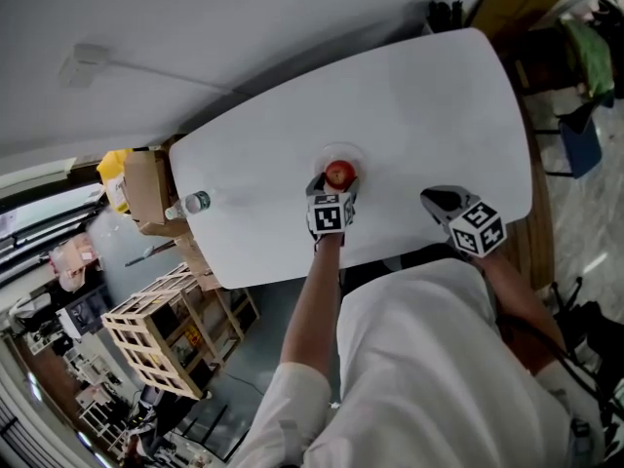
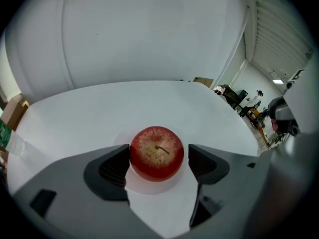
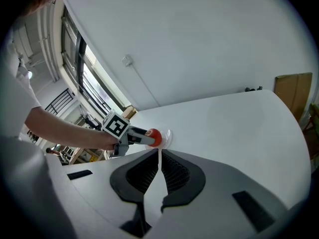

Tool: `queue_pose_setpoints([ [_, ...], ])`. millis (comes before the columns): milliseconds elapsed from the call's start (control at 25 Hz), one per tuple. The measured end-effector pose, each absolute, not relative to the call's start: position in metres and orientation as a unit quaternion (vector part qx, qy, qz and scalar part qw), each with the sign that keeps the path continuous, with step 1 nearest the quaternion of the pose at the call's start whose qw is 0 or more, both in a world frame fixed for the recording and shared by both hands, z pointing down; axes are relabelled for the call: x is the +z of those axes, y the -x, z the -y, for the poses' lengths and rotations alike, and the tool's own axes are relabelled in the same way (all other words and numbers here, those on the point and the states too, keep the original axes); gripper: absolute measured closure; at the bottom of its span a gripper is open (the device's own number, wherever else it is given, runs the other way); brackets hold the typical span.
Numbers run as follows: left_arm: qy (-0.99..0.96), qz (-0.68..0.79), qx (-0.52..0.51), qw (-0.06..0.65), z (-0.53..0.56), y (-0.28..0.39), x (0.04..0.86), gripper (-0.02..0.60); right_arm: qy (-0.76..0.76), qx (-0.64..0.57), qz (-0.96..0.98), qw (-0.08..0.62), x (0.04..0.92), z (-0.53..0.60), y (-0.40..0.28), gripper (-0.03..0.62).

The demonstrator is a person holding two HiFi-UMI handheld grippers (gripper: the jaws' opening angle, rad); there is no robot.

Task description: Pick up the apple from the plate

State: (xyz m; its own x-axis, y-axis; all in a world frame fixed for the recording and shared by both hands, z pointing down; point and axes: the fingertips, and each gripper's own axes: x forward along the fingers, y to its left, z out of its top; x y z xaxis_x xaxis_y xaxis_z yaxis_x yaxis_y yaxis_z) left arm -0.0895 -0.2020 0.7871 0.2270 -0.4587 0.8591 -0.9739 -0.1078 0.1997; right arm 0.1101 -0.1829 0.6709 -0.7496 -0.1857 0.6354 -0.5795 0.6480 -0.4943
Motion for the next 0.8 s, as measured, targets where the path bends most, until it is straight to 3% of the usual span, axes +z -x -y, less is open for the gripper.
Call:
queue_pose_setpoints([
  [800, -0.656, 0.563, 0.278, 0.418, 0.206, 0.088, 0.767, 0.216, -0.195, 0.350, 0.874, 0.275, 0.671, 0.199, -0.115, 0.551],
])
